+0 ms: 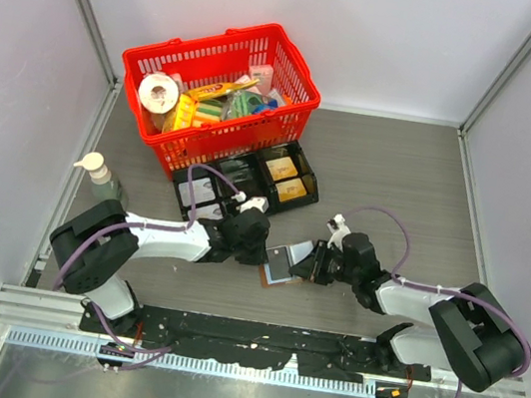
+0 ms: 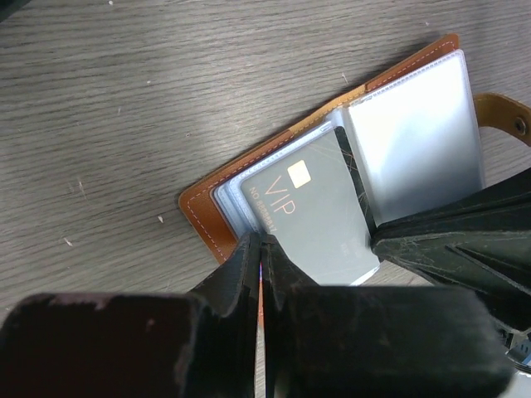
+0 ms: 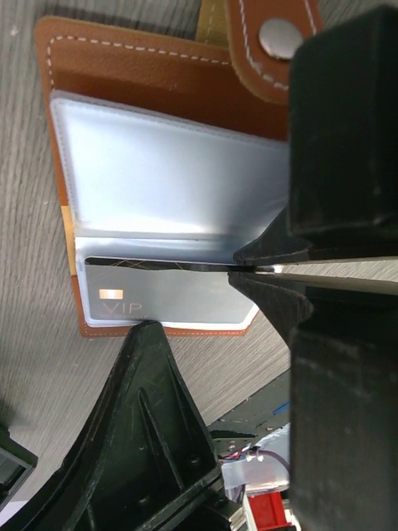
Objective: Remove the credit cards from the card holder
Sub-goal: Remove the credit card from the card holder.
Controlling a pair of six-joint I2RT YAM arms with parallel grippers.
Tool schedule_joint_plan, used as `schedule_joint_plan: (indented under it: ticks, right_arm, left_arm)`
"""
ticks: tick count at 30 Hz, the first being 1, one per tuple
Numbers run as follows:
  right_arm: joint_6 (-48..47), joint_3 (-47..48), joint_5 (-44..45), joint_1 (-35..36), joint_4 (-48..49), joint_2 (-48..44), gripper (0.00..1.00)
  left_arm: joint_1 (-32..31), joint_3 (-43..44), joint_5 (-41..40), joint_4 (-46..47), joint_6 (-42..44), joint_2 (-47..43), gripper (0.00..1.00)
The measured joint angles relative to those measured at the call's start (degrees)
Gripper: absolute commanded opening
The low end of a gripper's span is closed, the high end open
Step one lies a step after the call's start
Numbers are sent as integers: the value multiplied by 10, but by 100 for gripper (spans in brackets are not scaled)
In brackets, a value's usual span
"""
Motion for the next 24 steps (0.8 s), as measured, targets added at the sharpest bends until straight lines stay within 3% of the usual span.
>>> schedule_joint_plan:
  ticks: [5,14,19,24]
  right_arm:
    - [6,-12,-14,-13,13,-4,1]
    - [7,-15,-28,-30,18,-7,1]
    - [7,-15,-36,-31,18,-7,20]
    - [7,-13,-43,-31,24,6,23]
  left_arm:
    - [0,3,0,-5,0,1,2]
    - [0,5,0,-8,0,2,2]
    - [0,5,0,-8,0,2,2]
    - [0,9,0,-12,0,4,2]
